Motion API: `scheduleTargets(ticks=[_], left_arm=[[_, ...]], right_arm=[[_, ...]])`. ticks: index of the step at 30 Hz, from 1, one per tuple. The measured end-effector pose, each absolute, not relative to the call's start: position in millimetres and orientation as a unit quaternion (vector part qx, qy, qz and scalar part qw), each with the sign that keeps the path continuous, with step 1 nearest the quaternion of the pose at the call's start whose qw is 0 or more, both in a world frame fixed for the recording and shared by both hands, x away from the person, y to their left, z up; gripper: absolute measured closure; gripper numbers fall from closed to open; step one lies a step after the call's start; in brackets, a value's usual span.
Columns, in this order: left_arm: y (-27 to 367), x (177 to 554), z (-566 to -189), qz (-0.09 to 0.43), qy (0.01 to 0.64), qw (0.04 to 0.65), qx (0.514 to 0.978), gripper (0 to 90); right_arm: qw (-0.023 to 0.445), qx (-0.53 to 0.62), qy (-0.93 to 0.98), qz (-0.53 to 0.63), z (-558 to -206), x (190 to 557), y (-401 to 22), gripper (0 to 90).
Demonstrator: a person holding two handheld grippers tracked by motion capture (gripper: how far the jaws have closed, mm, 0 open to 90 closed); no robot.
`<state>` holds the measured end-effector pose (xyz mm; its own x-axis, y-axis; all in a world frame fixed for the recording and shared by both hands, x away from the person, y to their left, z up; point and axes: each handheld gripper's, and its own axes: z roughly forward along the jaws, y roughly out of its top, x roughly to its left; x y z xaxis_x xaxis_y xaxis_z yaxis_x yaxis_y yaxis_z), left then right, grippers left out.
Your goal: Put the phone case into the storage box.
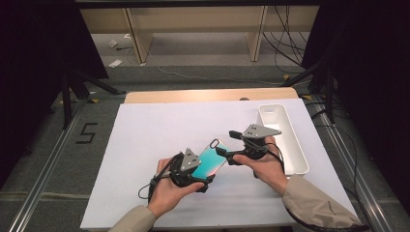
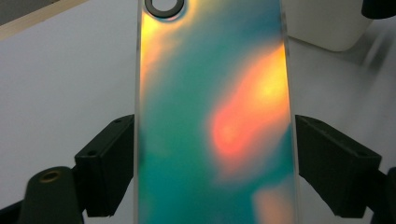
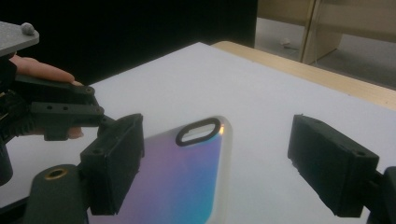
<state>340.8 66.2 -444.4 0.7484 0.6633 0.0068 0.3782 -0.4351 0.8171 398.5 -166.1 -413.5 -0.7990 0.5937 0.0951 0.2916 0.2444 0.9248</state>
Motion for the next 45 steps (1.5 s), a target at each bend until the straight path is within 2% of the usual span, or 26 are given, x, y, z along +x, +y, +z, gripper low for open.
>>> scheduleTargets(ticks=[23,45], left_arm=[[62.4,339.0,-444.1,0.166,0.303,0.432,0.833,16.8],[61.1,338.3,-444.0,0.164,0.303,0.432,0.834,16.8]], right_arm=[[0.107,0.299,0.778,0.542,-423.2,404.3,-156.9,27.6],[0.061,0.332,0.770,0.541,-428.6,408.9,-156.3,49.4]])
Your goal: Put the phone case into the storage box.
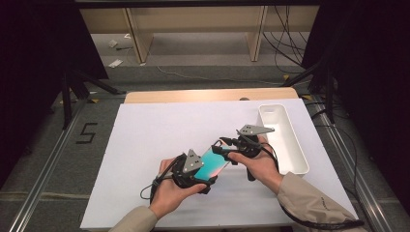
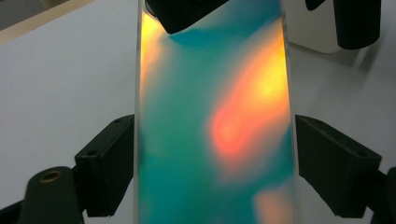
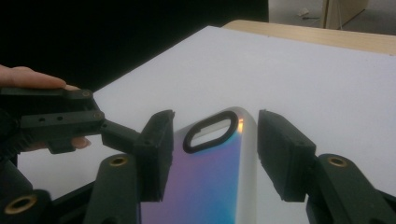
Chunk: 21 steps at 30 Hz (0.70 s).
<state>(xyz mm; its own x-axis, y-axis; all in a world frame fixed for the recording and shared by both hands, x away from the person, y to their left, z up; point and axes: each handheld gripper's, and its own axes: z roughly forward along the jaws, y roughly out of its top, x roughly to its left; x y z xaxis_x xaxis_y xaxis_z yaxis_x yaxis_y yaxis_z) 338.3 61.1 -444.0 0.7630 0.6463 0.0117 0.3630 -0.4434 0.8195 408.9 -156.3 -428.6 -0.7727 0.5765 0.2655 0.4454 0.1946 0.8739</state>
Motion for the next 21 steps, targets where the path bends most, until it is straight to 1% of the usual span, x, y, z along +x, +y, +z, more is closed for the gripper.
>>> scheduleTargets(ticks=[8,12,16,19,21], left_arm=[[60.7,338.2,-444.4,0.164,0.303,0.431,0.834,16.7],[60.3,338.0,-445.5,0.172,0.300,0.427,0.836,16.8],[59.6,337.7,-444.2,0.181,0.296,0.426,0.835,16.8],[59.9,338.4,-444.6,0.189,0.292,0.423,0.837,16.7],[59.6,338.8,-444.8,0.195,0.288,0.425,0.836,16.7]], right_arm=[[0.046,0.340,0.765,0.545,-428.4,409.9,-156.5,55.5],[0.036,0.343,0.760,0.551,-425.5,410.4,-157.7,60.9],[0.032,0.341,0.758,0.555,-421.8,410.3,-157.9,61.8],[0.019,0.343,0.752,0.562,-418.7,410.3,-158.7,66.1],[0.019,0.341,0.751,0.565,-416.8,409.9,-158.4,68.8]])
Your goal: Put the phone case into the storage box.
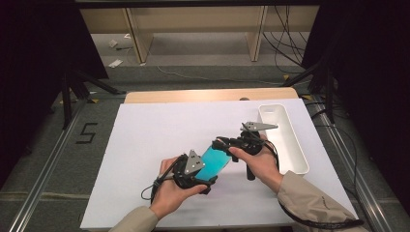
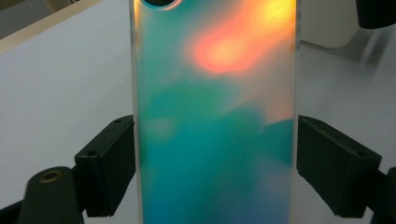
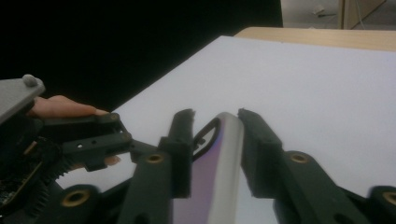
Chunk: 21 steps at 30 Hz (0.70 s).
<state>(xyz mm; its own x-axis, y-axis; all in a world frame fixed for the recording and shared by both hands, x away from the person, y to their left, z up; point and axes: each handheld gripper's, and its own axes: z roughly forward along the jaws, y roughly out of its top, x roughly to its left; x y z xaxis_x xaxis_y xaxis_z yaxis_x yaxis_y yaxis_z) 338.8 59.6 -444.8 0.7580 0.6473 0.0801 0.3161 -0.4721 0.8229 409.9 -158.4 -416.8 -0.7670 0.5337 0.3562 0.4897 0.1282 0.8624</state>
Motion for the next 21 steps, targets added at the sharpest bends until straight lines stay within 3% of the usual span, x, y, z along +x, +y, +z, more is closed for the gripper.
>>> scheduleTargets(ticks=[13,15,21], left_arm=[[58.6,338.3,-444.9,0.201,0.264,0.437,0.836,17.3],[60.0,338.3,-443.7,0.200,0.261,0.443,0.834,15.0],[66.3,339.6,-441.6,0.186,0.268,0.460,0.826,11.0]], right_arm=[[-0.023,0.330,0.741,0.584,-403.2,407.0,-159.0,79.6],[0.006,0.319,0.748,0.582,-397.6,407.3,-161.1,79.9],[0.001,0.307,0.751,0.584,-389.7,409.6,-167.0,79.9]])
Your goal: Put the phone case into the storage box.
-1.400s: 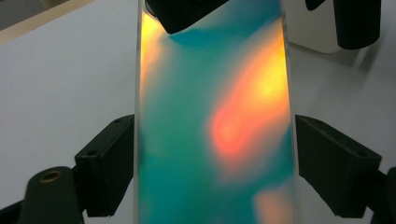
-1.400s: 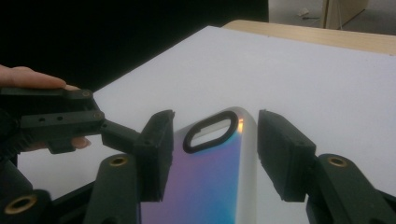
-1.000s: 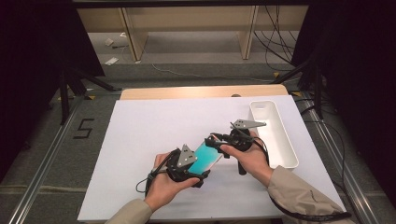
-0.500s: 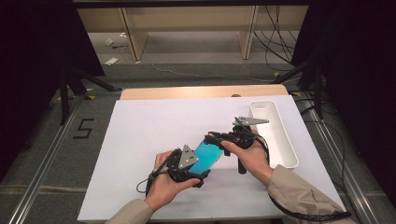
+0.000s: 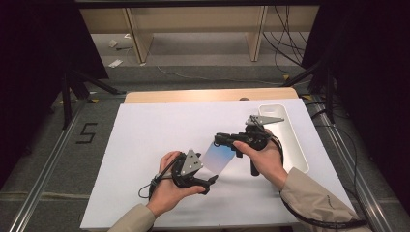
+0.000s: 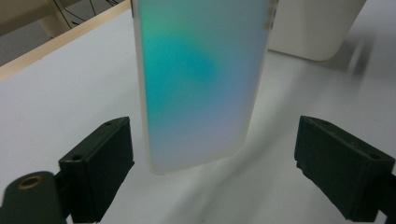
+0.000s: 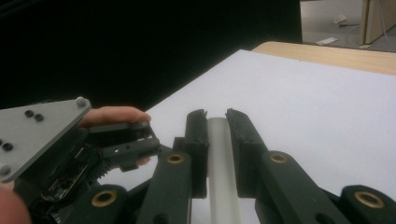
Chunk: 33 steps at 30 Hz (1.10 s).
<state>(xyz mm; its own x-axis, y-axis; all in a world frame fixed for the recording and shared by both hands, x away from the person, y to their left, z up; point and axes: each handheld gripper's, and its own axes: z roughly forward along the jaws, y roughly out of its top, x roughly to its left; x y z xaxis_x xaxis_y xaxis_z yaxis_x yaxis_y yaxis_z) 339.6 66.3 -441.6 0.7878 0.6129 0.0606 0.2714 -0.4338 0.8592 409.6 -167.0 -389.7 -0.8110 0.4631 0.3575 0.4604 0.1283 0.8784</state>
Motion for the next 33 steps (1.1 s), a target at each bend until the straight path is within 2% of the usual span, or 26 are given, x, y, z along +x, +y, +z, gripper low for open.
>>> scheduleTargets(ticks=[15,33], left_arm=[[83.2,347.3,-443.1,0.171,0.286,0.467,0.819,14.7],[81.5,347.0,-444.6,0.162,0.288,0.471,0.818,14.9]], right_arm=[[0.006,0.261,0.791,0.554,-383.5,410.2,-171.8,79.9],[0.003,0.239,0.804,0.544,-375.9,410.5,-174.7,79.9]])
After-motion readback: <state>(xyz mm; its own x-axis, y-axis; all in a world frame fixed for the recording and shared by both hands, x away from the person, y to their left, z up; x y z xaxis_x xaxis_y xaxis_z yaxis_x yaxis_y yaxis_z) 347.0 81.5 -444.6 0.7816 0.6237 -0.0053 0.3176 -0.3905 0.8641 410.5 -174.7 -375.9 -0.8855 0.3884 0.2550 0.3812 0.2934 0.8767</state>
